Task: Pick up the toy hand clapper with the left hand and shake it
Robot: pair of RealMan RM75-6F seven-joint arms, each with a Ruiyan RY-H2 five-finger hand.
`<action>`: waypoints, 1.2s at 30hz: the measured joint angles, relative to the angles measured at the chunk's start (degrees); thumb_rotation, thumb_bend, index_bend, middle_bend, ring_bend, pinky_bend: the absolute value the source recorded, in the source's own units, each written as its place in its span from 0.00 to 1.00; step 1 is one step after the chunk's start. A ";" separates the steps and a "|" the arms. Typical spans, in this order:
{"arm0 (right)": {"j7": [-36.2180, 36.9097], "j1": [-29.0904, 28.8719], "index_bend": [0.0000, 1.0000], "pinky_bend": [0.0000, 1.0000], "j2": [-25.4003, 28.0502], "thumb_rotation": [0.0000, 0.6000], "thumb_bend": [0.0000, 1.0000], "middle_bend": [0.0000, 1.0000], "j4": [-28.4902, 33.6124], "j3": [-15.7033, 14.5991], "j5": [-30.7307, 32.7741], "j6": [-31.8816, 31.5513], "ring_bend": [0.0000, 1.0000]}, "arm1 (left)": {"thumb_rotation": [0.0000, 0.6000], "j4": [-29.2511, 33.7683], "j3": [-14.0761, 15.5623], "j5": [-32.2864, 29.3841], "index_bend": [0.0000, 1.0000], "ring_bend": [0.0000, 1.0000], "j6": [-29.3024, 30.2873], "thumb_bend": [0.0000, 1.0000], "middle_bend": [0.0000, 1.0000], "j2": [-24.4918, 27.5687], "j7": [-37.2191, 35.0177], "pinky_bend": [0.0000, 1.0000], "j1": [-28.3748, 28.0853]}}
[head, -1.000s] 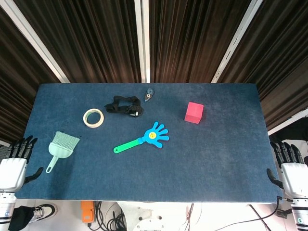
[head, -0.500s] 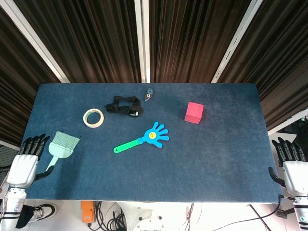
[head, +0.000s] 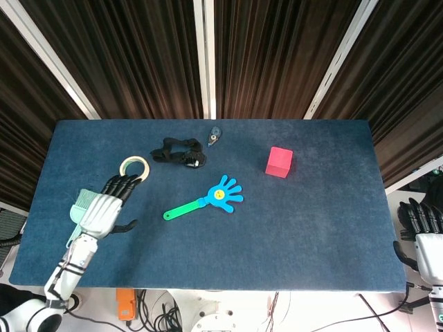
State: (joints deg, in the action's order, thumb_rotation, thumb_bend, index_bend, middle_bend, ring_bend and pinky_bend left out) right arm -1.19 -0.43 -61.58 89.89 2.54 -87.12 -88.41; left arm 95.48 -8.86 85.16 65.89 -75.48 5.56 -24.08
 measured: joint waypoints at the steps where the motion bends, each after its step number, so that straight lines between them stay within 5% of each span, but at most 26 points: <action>1: 0.07 0.06 0.00 0.00 0.06 1.00 0.27 0.00 -0.13 0.05 0.01 -0.16 0.00 | 1.00 -0.21 -0.53 -0.38 0.09 0.00 -1.09 0.20 0.07 -1.04 0.29 0.02 -1.25; 9: 1.15 0.43 0.00 0.00 0.67 1.00 0.27 0.00 -0.68 0.47 0.56 -0.61 0.00 | 0.94 -2.77 -3.26 -5.90 0.11 0.00 -6.26 0.19 0.10 -8.62 2.29 0.02 -7.12; 22: 2.33 -0.07 0.00 0.00 0.32 1.00 0.27 0.00 -1.94 0.75 1.42 0.86 0.00 | 0.75 -16.77 -5.33 -13.93 0.12 0.00 -10.65 0.18 0.11 -23.43 4.12 0.01 -14.74; 30: 3.17 0.42 0.00 0.00 0.35 1.00 0.27 0.00 -2.56 0.82 1.83 0.45 0.00 | 0.73 -19.60 -5.76 -16.95 0.15 0.00 -10.87 0.17 0.11 -26.49 5.59 0.01 -16.35; 36: 3.65 0.62 0.00 0.00 0.33 1.00 0.27 0.00 -2.90 0.81 1.82 0.29 0.00 | 0.59 -19.54 -6.08 -21.36 0.17 0.02 -11.14 0.15 0.11 -27.95 9.11 0.02 -16.85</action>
State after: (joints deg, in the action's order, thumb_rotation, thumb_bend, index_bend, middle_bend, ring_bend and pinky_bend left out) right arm 2.46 0.18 -61.26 86.98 3.35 -85.30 -88.12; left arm 75.94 -14.94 63.80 54.74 -103.42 14.68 -40.93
